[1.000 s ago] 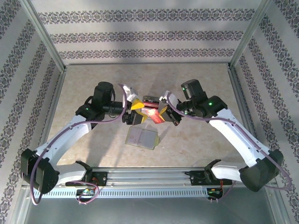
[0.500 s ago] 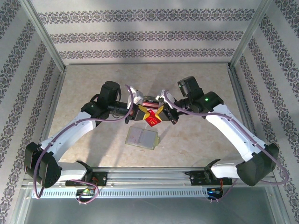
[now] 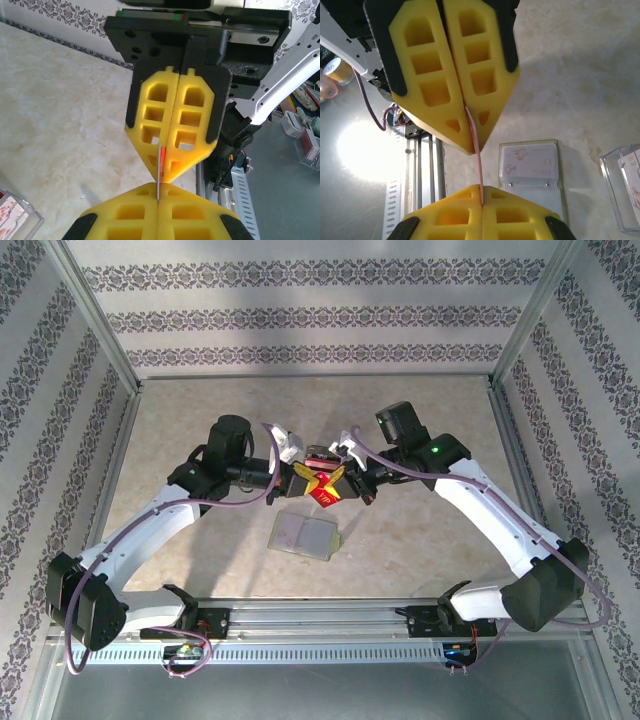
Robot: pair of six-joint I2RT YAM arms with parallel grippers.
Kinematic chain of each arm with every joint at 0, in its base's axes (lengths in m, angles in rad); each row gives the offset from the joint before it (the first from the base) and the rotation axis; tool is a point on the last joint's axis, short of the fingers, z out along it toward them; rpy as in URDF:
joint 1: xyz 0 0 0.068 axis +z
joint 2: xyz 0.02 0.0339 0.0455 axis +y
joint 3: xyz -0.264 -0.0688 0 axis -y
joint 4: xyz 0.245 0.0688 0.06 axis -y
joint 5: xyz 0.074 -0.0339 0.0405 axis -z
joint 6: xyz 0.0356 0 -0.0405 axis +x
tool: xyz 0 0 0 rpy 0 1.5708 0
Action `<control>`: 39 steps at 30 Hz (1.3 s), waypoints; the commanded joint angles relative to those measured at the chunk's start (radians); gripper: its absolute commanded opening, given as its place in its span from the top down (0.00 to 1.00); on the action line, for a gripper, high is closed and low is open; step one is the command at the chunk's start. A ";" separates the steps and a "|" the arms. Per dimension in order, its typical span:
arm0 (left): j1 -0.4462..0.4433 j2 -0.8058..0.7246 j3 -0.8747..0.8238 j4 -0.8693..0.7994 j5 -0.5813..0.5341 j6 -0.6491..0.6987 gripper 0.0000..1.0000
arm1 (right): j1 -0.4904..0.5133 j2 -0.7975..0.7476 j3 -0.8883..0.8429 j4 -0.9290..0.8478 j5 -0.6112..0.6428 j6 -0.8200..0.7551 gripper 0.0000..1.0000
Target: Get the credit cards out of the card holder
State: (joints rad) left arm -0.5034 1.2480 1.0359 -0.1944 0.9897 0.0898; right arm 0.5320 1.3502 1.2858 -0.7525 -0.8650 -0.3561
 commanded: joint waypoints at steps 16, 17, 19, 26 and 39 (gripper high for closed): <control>-0.003 -0.351 -0.318 -0.093 -0.854 -0.160 0.15 | 0.025 0.410 0.434 -0.327 0.586 -0.176 1.00; -0.001 -0.380 -0.346 -0.099 -0.888 -0.196 0.15 | 0.033 0.450 0.472 -0.343 0.623 -0.190 1.00; 0.000 -0.430 -0.403 -0.102 -0.945 -0.263 0.14 | 0.044 0.521 0.541 -0.382 0.673 -0.215 1.00; 0.008 -0.544 -0.534 -0.126 -1.037 -0.387 0.12 | 0.067 0.771 0.800 -0.506 0.770 -0.286 1.00; 0.021 -0.528 -0.506 -0.148 -1.054 -0.361 0.10 | 0.105 0.920 0.906 -0.505 0.872 -0.390 1.00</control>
State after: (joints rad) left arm -0.4953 0.7231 0.5014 -0.3084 -0.0406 -0.2600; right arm 0.6270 2.2513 2.1609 -1.2362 -0.0360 -0.7052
